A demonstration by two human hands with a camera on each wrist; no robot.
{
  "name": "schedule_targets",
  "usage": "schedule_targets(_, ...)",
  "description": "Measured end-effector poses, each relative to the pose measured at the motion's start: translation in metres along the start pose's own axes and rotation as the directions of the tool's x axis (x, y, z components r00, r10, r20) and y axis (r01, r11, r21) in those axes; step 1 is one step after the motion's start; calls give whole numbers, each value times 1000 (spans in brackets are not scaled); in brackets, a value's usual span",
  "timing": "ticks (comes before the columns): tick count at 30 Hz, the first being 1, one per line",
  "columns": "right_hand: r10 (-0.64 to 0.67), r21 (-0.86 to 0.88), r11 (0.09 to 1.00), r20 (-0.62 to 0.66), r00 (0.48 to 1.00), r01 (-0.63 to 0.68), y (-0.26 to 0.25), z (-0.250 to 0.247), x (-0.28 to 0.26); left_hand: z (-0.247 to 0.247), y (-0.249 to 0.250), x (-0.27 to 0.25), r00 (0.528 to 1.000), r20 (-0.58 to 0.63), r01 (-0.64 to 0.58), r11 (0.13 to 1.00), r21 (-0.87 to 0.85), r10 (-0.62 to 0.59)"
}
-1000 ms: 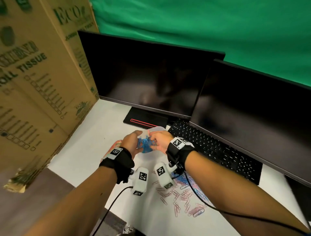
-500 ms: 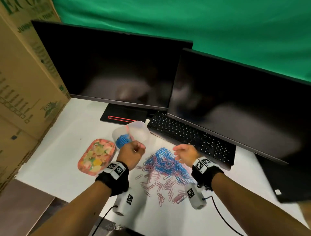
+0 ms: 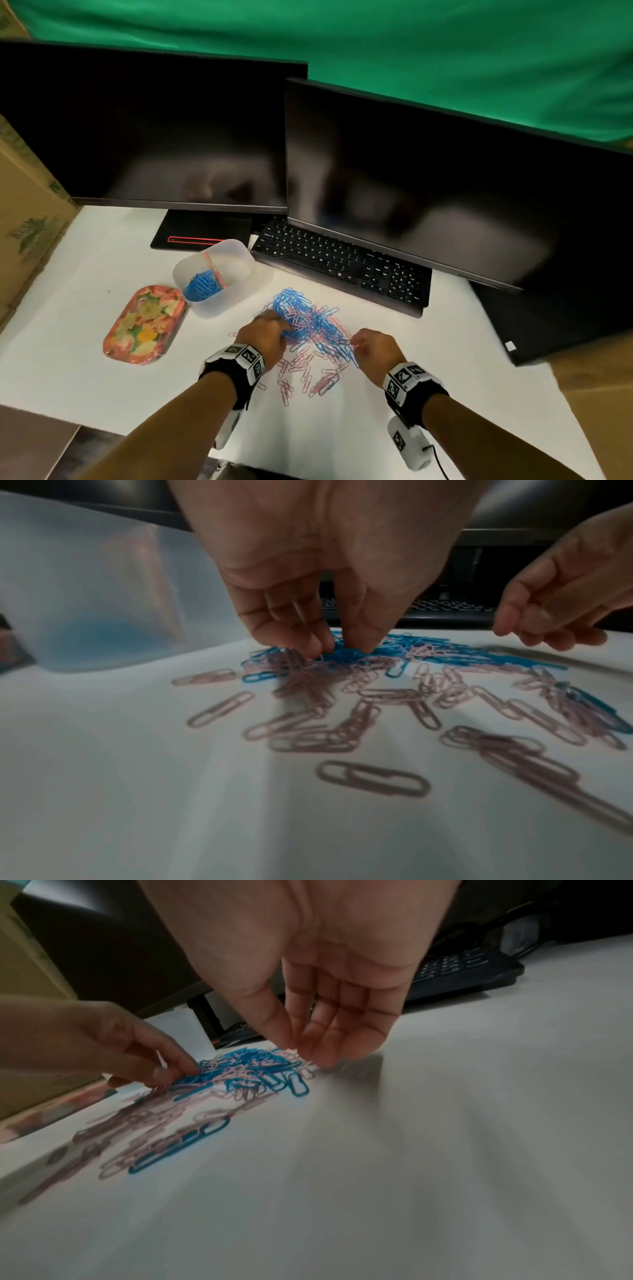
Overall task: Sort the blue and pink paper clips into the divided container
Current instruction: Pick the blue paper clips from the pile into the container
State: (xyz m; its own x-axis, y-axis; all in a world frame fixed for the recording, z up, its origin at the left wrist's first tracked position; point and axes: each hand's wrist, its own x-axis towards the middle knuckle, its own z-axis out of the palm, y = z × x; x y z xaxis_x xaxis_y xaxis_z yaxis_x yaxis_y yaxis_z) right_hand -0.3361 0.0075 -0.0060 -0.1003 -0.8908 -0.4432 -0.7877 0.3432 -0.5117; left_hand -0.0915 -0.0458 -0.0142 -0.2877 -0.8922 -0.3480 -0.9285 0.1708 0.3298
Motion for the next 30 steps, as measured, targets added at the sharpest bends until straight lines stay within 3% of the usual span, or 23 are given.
schedule_targets(8,-80,-195,977,17,997,82,-5,12,8,14,7,-7,999,-41,16,999,47,-15)
schedule_targets(13,-114,-233,967,-18,993,107,-13,20,14,7,5,-10,991,-109,55,978,-201,-78)
schedule_targets(21,-106,-152,983,-9,994,103,-13,12,17,2,-7,-12,990,-89,55,869,-492,-112)
schedule_targets(24,-55,-70,996,-21,998,53,-10,7,18,3,-14,-12,991,-78,64,884,-463,-113)
schedule_targets(30,-44,63,997,-12,999,45,-5,2,20,5,-18,-16,998,28,59,978,-200,-54)
